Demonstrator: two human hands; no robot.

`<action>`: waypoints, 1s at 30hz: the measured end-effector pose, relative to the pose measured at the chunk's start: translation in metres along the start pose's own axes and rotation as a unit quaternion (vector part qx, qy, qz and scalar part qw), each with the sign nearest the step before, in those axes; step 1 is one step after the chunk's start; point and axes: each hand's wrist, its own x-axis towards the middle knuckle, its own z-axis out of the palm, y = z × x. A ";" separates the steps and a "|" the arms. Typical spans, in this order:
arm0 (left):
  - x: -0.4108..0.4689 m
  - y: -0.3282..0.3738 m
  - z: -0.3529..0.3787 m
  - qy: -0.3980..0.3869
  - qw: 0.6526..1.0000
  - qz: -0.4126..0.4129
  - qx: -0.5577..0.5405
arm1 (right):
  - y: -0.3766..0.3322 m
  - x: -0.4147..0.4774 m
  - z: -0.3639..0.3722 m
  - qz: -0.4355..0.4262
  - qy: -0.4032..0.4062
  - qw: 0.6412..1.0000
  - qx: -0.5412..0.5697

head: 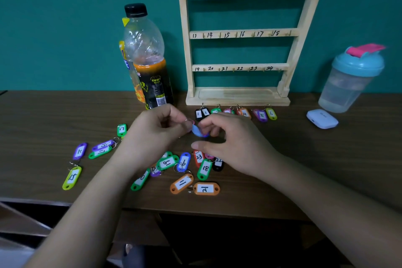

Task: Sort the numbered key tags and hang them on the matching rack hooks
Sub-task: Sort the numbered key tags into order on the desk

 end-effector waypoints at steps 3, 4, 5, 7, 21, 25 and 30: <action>-0.002 0.003 0.003 -0.009 0.999 -0.001 -0.046 | -0.003 0.000 0.000 0.014 0.000 0.998 0.057; -0.003 0.003 0.004 -0.010 0.998 -0.001 -0.061 | -0.003 0.001 -0.001 0.021 -0.005 0.997 0.080; -0.003 0.003 0.005 -0.011 0.997 0.000 -0.077 | -0.003 0.002 -0.003 0.035 -0.017 0.993 0.111; -0.003 0.003 0.005 -0.013 0.994 0.010 -0.111 | -0.003 0.004 -0.009 0.076 -0.048 0.979 0.185; -0.002 -0.002 0.010 -0.013 0.995 0.058 -0.076 | 0.008 0.003 -0.020 0.104 -0.069 0.966 0.225; 0.001 -0.007 0.010 -0.006 0.998 0.054 -0.029 | 0.012 0.006 -0.030 0.130 -0.053 0.977 0.159; 0.003 -0.013 0.007 0.024 0.996 0.061 0.061 | 0.034 0.014 -0.043 0.192 0.013 0.976 0.106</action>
